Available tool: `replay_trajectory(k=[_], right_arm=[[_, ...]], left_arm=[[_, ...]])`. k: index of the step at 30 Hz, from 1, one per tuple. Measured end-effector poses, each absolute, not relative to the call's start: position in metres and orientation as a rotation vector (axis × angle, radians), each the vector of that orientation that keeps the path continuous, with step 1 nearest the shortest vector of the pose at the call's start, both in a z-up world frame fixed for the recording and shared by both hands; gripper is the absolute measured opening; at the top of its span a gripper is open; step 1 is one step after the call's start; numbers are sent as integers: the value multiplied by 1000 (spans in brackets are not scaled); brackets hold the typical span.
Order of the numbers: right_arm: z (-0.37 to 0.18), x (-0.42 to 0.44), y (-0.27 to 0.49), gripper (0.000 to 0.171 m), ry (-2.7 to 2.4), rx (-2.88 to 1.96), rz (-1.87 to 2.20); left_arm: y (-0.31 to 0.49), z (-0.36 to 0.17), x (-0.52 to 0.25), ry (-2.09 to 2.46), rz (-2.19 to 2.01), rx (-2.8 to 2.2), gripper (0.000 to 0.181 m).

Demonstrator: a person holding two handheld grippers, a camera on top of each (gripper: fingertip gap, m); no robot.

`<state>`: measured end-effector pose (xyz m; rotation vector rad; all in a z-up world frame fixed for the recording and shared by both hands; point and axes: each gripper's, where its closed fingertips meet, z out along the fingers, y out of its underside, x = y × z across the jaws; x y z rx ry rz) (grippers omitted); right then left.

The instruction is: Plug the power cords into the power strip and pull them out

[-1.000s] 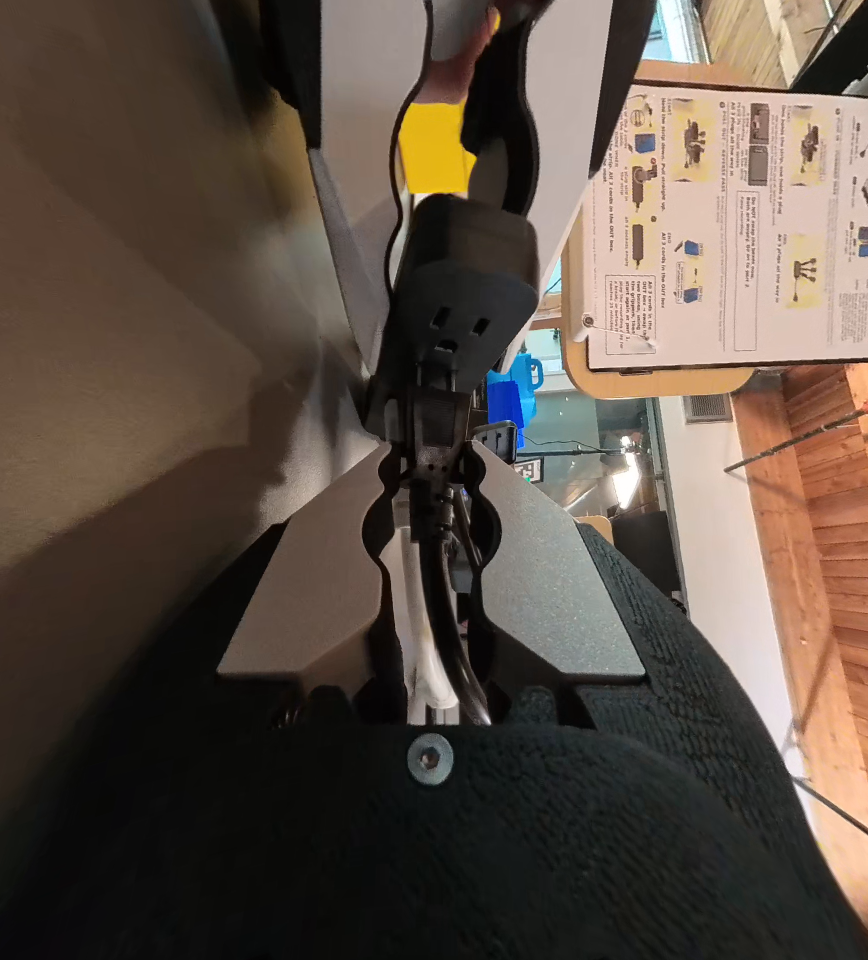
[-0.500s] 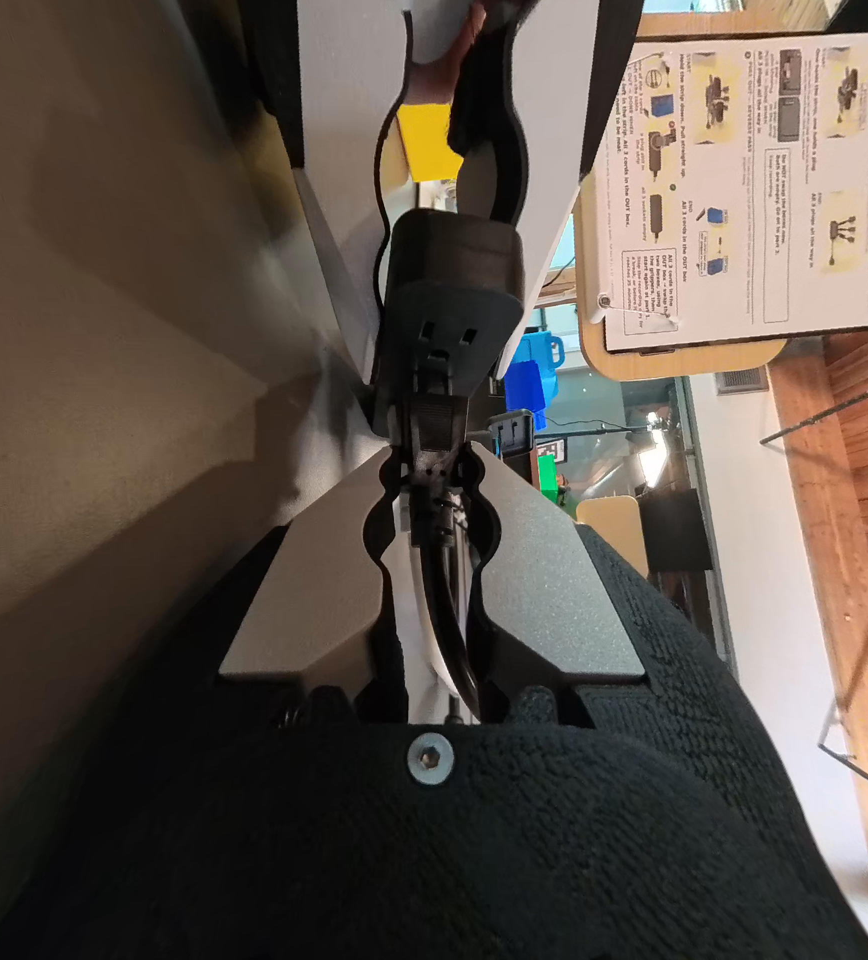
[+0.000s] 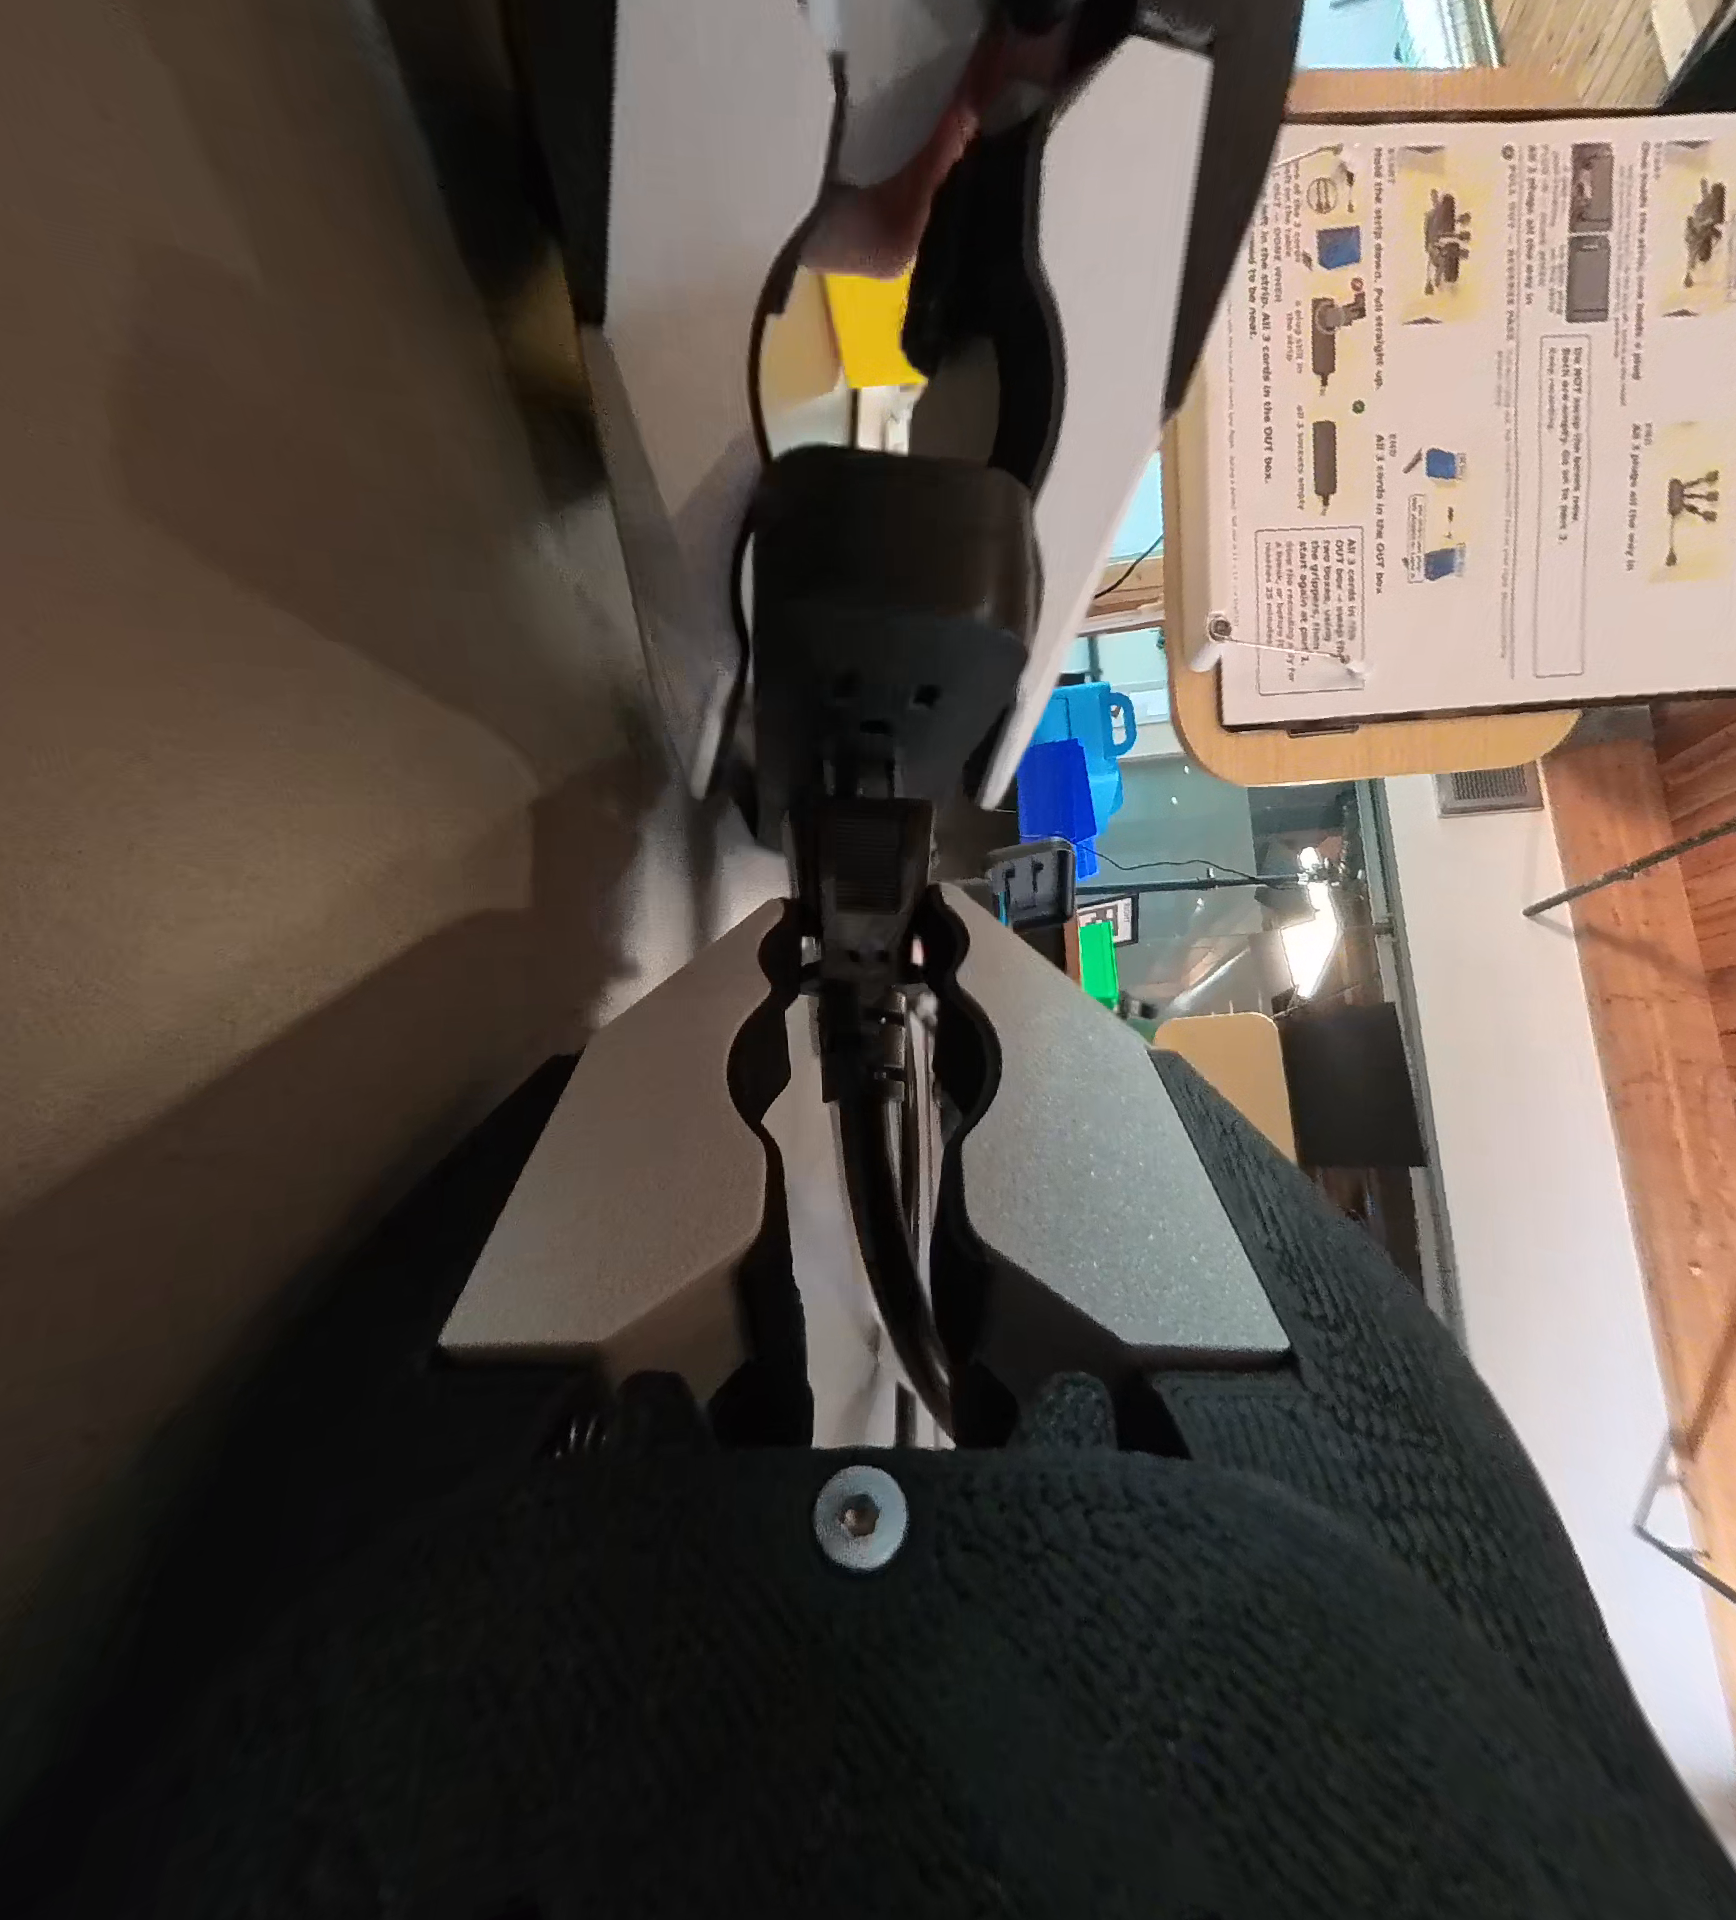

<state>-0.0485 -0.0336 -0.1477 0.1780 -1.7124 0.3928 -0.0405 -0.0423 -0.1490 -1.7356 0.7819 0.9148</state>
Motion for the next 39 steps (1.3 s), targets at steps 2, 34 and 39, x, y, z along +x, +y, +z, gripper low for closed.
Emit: replay_trajectory(k=[2,34,39], right_arm=[[-149,-50,-32,20,-1716,177,372],[-50,-16,-30,49,-1503,-75,1043],[-34,-10,-34,45,-1431,-165,1190]], left_arm=[[-39,-148,-35,794,906,-1717,46],[-67,-79,-70,145,266,-1609,43],[-79,-66,-83,-105,-151,-1461,42]])
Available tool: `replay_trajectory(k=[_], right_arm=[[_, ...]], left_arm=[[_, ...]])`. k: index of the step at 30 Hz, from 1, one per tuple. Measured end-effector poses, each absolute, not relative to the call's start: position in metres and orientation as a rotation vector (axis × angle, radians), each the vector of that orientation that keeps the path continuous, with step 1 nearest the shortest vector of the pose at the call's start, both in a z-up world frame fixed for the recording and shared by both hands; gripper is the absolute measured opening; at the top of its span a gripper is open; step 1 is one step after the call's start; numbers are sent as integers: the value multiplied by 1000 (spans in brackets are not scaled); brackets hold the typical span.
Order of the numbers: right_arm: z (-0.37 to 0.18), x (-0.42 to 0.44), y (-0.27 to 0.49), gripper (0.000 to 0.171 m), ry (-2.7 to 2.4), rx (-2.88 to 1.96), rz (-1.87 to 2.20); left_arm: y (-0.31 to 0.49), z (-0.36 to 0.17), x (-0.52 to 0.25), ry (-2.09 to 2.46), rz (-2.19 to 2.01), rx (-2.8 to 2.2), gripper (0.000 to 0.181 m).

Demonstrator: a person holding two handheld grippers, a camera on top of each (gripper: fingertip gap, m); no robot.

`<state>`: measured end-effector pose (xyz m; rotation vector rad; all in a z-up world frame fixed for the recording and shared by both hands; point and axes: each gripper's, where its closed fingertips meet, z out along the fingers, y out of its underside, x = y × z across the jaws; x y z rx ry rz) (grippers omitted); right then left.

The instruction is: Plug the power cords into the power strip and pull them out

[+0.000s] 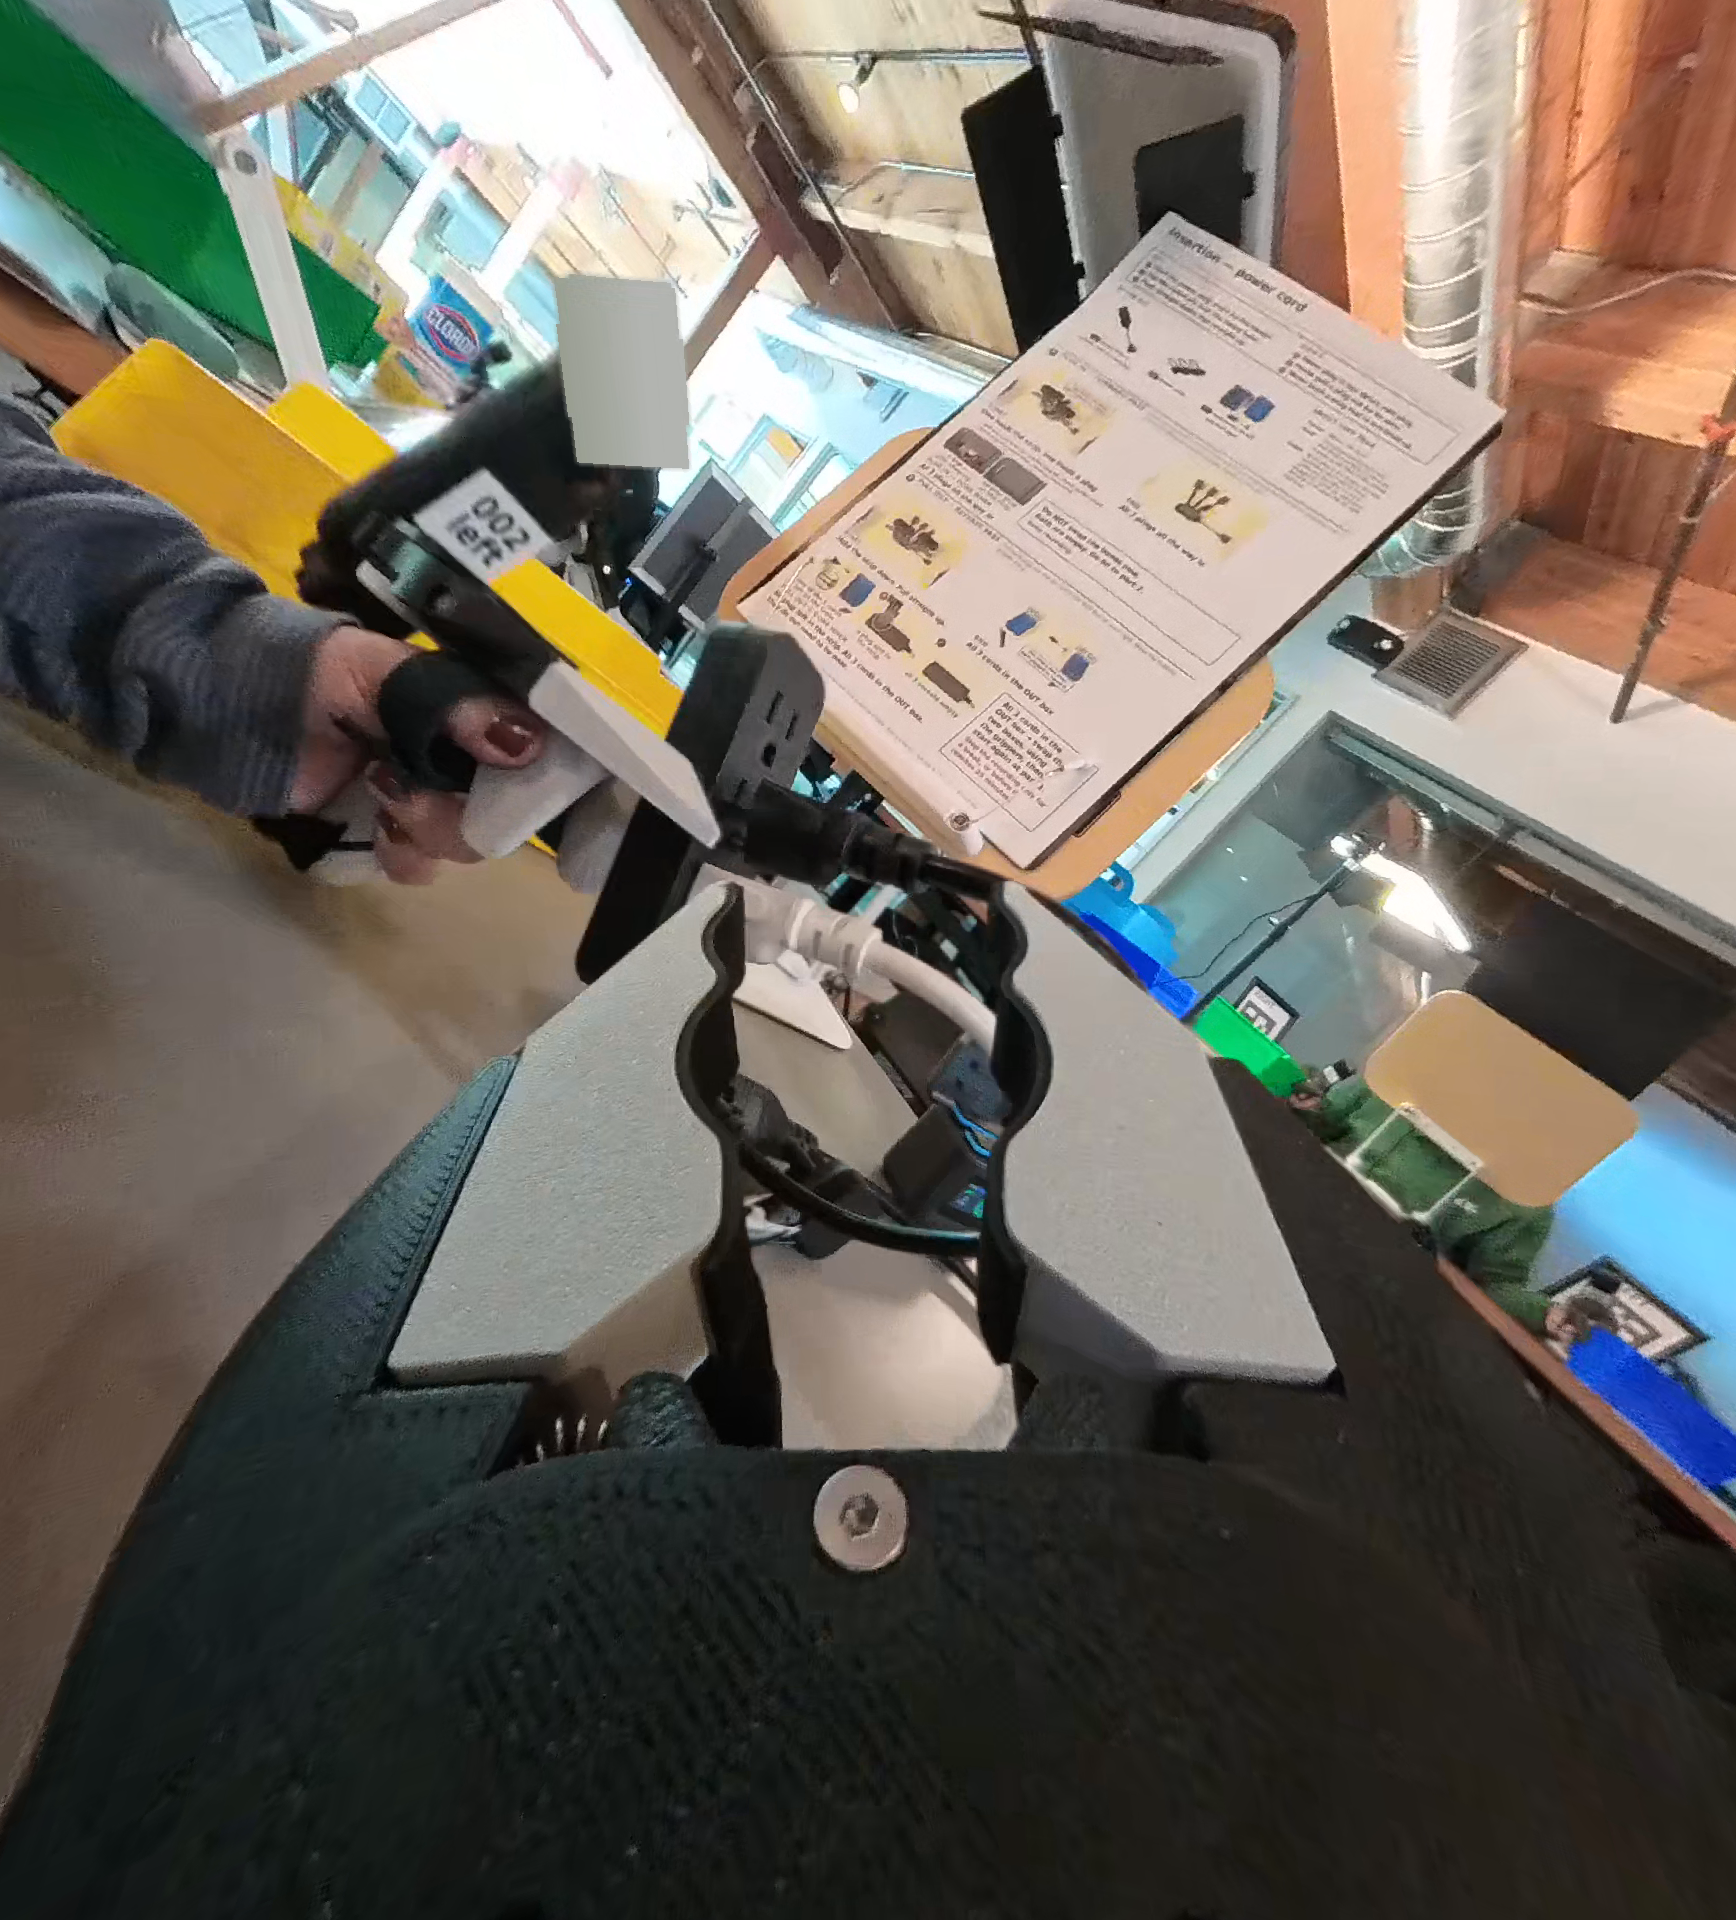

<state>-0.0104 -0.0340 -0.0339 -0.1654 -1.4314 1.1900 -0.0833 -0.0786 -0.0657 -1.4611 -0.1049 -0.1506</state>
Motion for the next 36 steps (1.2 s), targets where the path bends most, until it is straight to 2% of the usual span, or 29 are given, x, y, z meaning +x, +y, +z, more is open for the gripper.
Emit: replay_trajectory(k=[5,26,31,36], right_arm=[[-47,-17,-39,40,-1472,-225,1223],[-70,-27,-44,32,-1570,-244,1176],[-49,-42,-38,36,-1604,-232,1173],[-12,-62,-44,51,-1886,-253,1328]], left_arm=[[-83,-70,-98,-221,-270,-1431,43],[-83,-71,-97,-211,-273,-1436,43],[-83,-71,-94,-166,-263,-1412,42],[-83,-70,-91,-123,-257,-1409,42]])
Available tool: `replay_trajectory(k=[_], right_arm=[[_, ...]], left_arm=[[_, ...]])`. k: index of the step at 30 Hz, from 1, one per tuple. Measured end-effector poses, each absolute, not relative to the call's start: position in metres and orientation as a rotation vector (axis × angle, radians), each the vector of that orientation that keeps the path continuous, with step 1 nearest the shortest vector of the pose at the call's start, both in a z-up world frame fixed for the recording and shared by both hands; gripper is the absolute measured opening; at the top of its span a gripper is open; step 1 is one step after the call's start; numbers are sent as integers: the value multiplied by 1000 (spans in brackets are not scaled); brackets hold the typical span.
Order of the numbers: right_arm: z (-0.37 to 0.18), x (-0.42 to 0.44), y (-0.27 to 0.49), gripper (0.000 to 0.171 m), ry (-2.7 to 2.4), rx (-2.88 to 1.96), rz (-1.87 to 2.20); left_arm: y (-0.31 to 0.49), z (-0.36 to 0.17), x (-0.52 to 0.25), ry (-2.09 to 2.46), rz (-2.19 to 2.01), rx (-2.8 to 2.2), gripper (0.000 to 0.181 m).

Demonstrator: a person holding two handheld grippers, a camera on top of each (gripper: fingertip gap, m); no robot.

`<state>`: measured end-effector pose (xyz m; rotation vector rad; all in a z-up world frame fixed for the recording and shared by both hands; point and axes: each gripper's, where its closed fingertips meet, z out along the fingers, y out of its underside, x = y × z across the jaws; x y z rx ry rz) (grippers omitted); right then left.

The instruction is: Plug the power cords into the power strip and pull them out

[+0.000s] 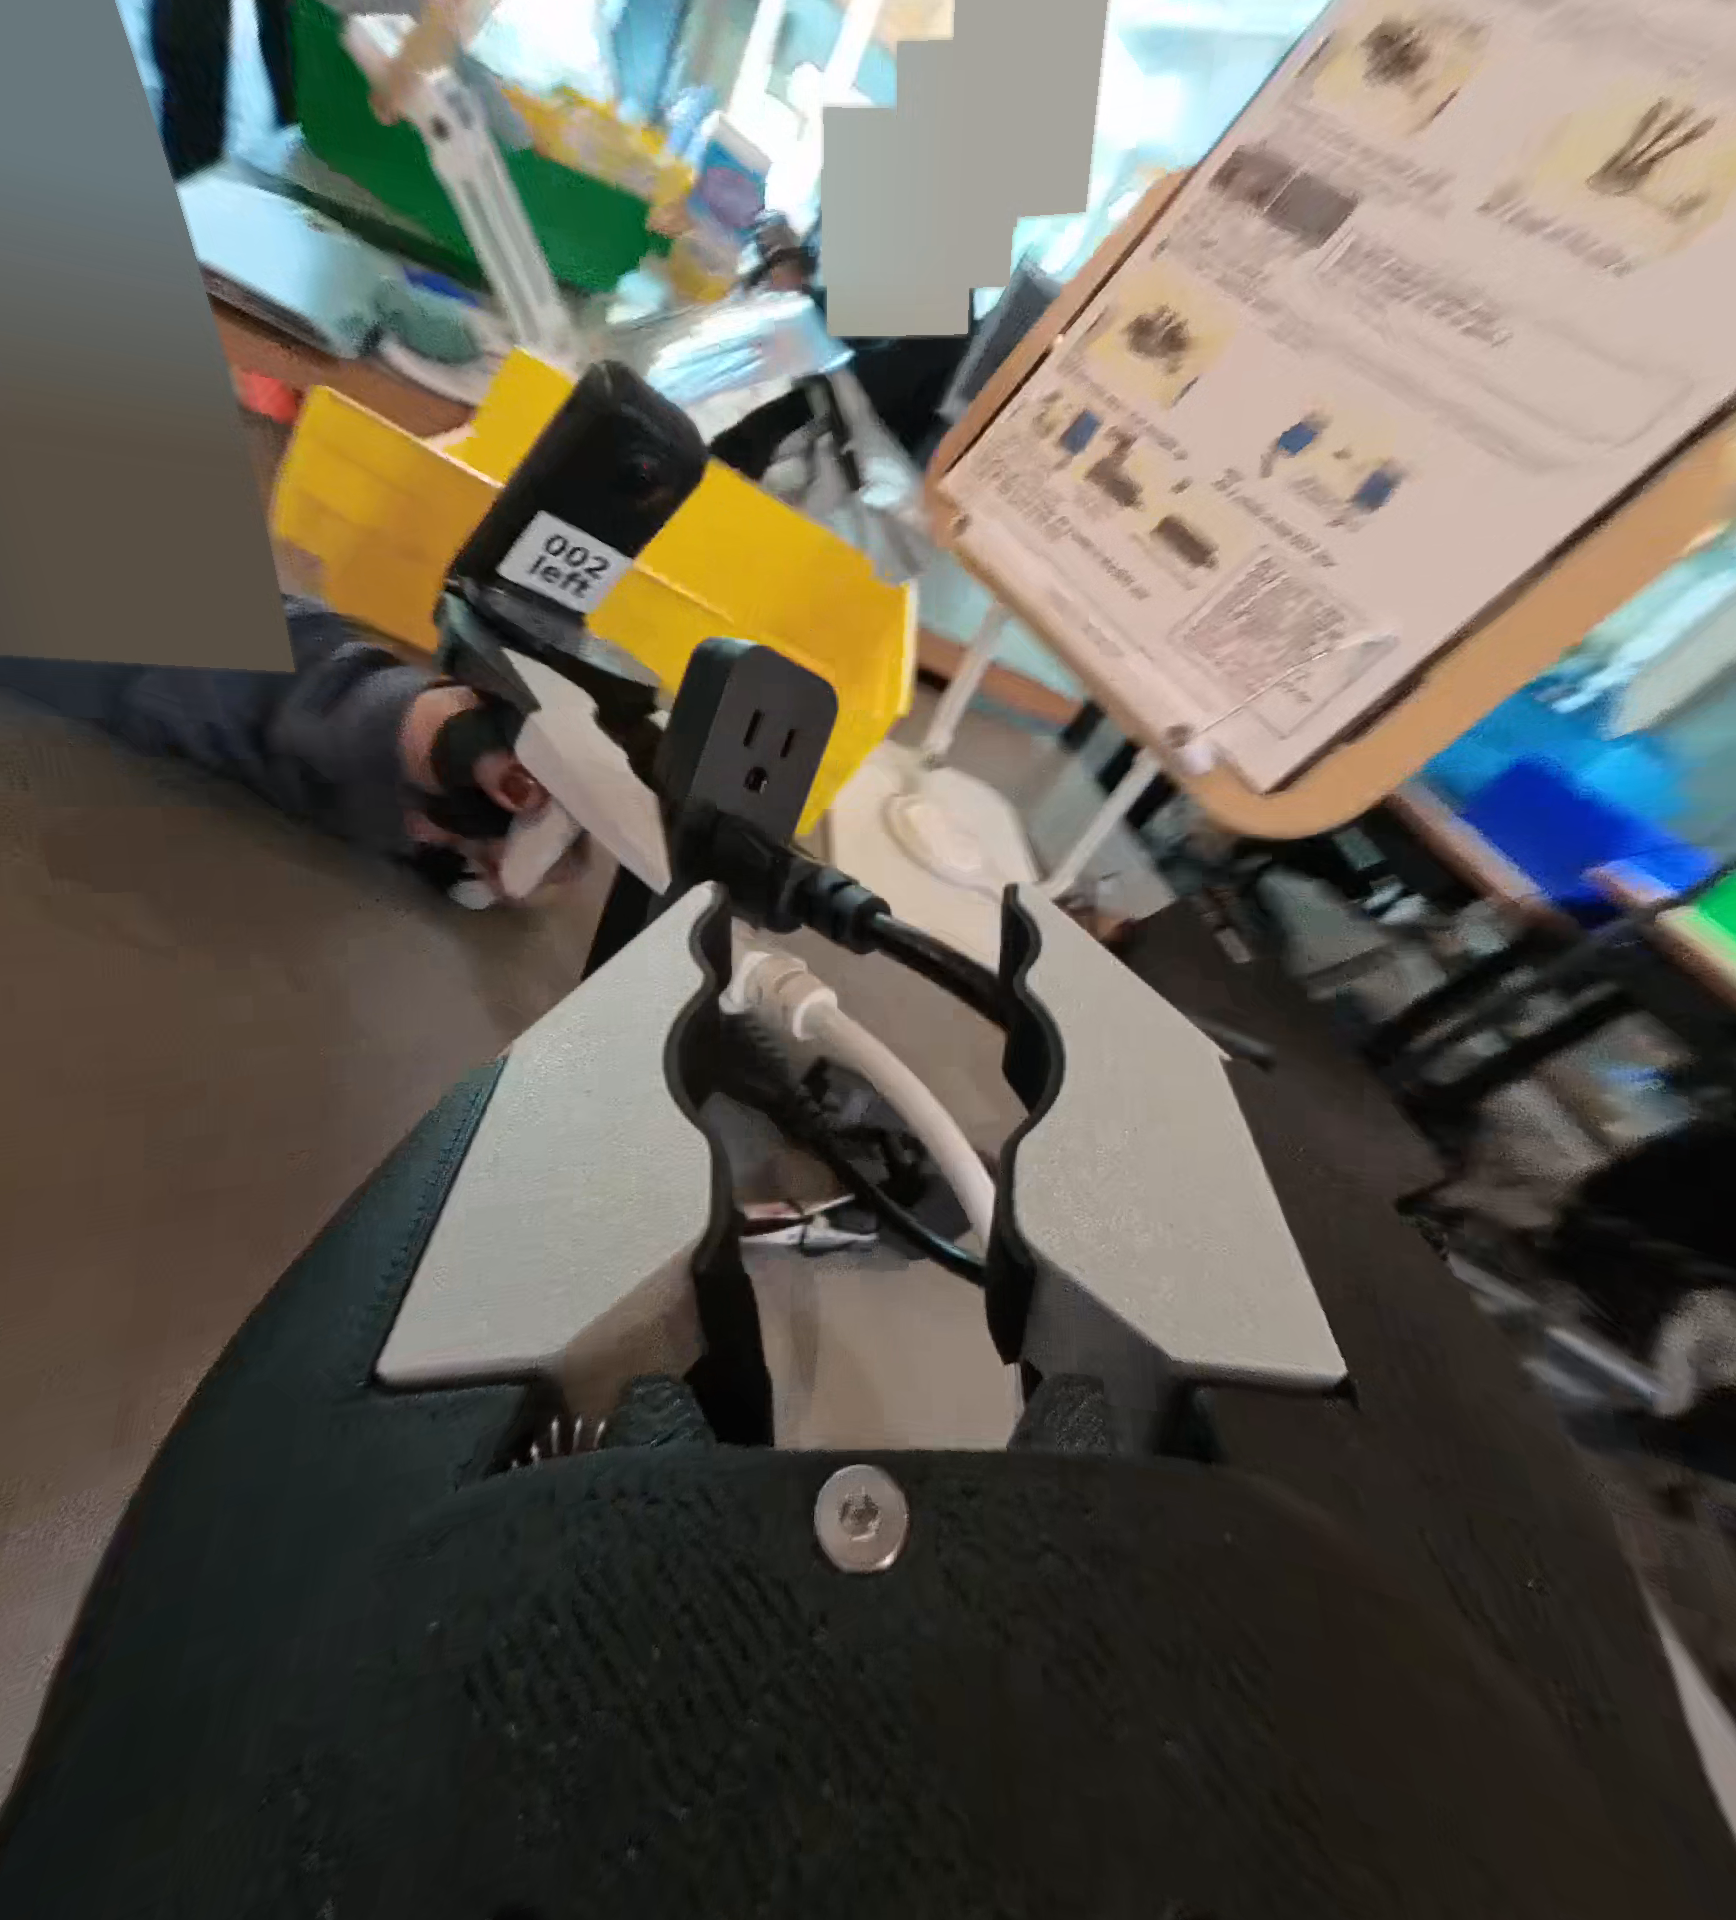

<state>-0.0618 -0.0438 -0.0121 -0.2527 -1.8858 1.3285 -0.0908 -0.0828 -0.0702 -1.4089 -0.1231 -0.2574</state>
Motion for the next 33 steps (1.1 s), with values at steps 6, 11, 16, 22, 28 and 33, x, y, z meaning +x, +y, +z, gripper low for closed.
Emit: replay_trajectory(k=[6,11,16,22,28,33], right_arm=[[-24,-82,-42,52,-2177,-411,1333],[-23,-81,-47,43,-2145,-332,1315],[-39,-68,-60,57,-2267,-223,1135],[-32,-57,-71,55,-2249,-133,1071],[-55,-53,-77,53,-2385,-167,950],[-78,-44,-82,32,-2533,-166,911]], left_arm=[[-83,-71,-90,-98,-260,-1424,42],[-83,-73,-86,-58,-259,-1444,43],[-84,-76,-76,48,-200,-1481,43],[-85,-79,-66,140,-148,-1507,42],[-86,-83,-58,254,-67,-1550,42],[-82,-84,-54,288,-38,-1559,43]])
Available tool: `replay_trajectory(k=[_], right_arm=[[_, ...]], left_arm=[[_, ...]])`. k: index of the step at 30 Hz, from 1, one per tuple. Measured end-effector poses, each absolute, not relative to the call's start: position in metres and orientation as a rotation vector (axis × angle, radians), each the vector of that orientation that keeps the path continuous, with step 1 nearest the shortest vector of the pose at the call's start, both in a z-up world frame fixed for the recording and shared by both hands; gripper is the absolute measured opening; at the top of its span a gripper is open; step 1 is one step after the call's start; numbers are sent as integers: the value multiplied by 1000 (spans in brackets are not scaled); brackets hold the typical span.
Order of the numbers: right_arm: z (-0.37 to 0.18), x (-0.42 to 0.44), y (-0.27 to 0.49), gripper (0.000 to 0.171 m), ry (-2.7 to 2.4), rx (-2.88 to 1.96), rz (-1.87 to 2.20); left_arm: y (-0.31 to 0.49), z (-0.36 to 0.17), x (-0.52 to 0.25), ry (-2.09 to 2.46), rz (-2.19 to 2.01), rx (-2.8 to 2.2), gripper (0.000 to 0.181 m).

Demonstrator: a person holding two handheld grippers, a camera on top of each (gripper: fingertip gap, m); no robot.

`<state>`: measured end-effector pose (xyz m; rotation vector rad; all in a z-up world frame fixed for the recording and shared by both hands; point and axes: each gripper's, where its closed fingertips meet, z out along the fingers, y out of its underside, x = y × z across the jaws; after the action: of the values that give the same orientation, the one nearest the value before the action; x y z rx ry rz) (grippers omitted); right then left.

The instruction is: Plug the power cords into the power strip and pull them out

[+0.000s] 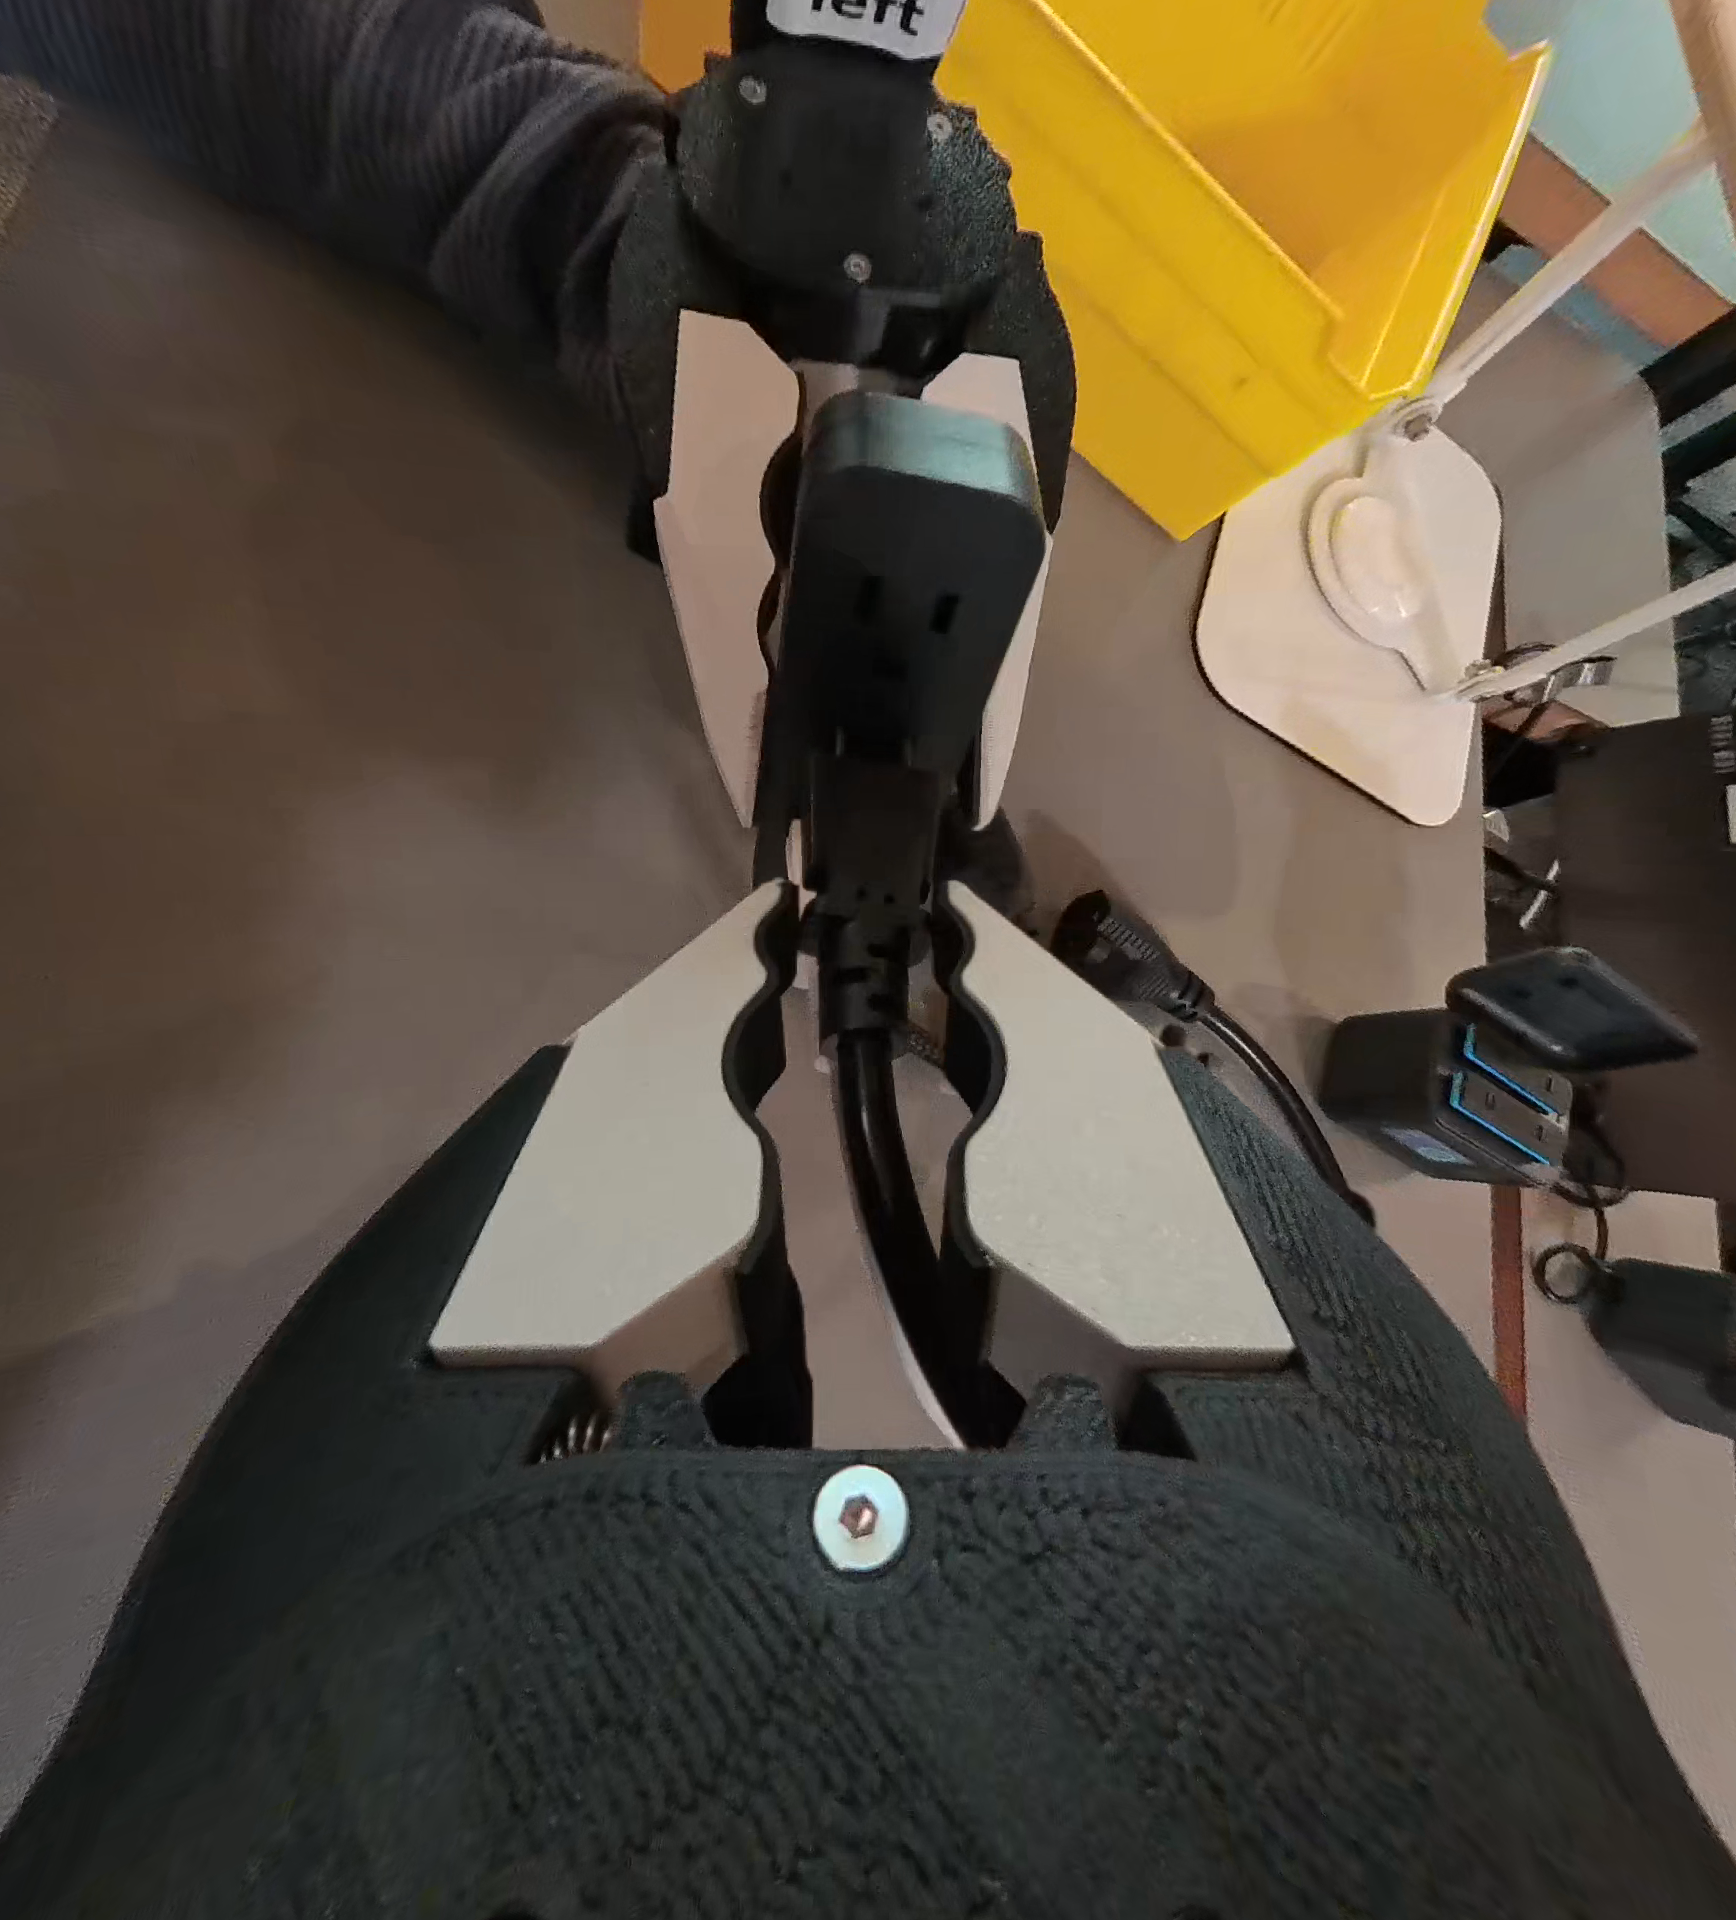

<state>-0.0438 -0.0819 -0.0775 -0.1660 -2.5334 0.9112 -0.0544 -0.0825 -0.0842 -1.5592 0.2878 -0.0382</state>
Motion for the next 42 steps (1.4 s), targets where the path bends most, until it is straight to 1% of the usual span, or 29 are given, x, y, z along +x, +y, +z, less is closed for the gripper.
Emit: replay_trajectory(k=[2,14,20,32,33,35,40,42], right_arm=[[-77,-44,-84,24,-2530,-162,933],[-78,-45,-89,23,-2541,-126,939],[-84,-45,-86,22,-2544,-80,781],[-86,-47,-83,23,-2547,-118,810],[-86,-46,-82,23,-2549,-120,815],[-84,-46,-79,23,-2548,-132,809],[-85,-44,-79,23,-2557,-127,814],[-86,-44,-79,23,-2558,-123,816]], left_arm=[[-84,-84,-56,279,-42,-1560,42],[-87,-91,-53,292,-29,-1647,42],[-81,-109,-56,312,100,-1767,42],[-82,-107,-55,279,6,-1761,43],[-82,-107,-55,281,16,-1767,45],[-84,-109,-58,288,68,-1796,71],[-88,-91,-43,345,17,-1693,71],[-89,-91,-45,335,24,-1704,67]])
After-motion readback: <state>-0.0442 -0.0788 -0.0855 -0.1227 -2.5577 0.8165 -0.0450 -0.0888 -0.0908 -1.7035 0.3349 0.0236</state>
